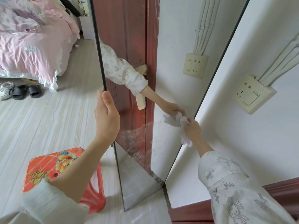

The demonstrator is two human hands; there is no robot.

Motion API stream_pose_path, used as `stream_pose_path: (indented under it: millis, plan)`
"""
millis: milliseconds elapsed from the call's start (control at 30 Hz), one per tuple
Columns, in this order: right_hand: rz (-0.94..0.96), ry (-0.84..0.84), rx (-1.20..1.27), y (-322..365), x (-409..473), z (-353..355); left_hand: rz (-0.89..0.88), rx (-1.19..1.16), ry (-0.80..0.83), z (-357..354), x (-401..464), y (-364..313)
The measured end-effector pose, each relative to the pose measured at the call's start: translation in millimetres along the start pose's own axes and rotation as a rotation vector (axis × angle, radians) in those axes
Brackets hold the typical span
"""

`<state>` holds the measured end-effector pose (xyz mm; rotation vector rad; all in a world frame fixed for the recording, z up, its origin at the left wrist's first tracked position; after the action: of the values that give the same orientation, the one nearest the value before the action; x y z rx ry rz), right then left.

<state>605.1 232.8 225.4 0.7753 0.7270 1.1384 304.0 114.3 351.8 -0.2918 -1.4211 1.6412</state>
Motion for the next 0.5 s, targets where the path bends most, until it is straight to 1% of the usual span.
stream_pose_path:
  millis: [33,67,100,133,233,300,400,500]
  plan:
    - [-0.059,0.124,-0.071,-7.6,-4.5,-6.8,0.001,-0.001,0.006,0.0,0.0,-0.3]
    - [-0.079,0.182,-0.127,-12.3,-9.1,-8.5,0.003,-0.001,0.008,0.8,-0.6,-0.4]
    - [-0.058,0.162,-0.127,-12.5,-10.3,-5.5,0.002,-0.001,0.009,1.3,-1.0,-0.9]
    - [0.001,0.099,-0.088,-7.7,-10.9,1.6,0.000,-0.003,0.012,1.3,-1.5,-1.5]
    - [0.214,-0.177,-0.042,19.3,-10.0,30.8,-0.002,-0.012,0.024,2.4,-1.9,-3.0]
    - [0.322,-0.283,0.015,45.1,-8.5,42.9,-0.004,-0.013,0.034,3.5,-2.1,-3.6]
    - [0.409,-0.325,0.098,77.7,-9.8,38.6,-0.008,-0.017,0.038,4.0,-2.0,-2.9]
    - [0.413,-0.333,0.159,76.0,-24.2,19.3,-0.003,-0.023,0.048,3.2,-0.9,-1.7]
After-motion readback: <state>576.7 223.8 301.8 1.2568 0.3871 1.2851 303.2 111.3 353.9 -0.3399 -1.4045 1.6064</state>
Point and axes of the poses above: each hand's wrist, its own x-axis towards the middle knuckle, its own z-axis out of the back of the hand, y = z × x, the point moved 6 cm from there along x, towards the middle knuckle, and after that the axes turned 10 degrees about x, right-handed, at the moved point
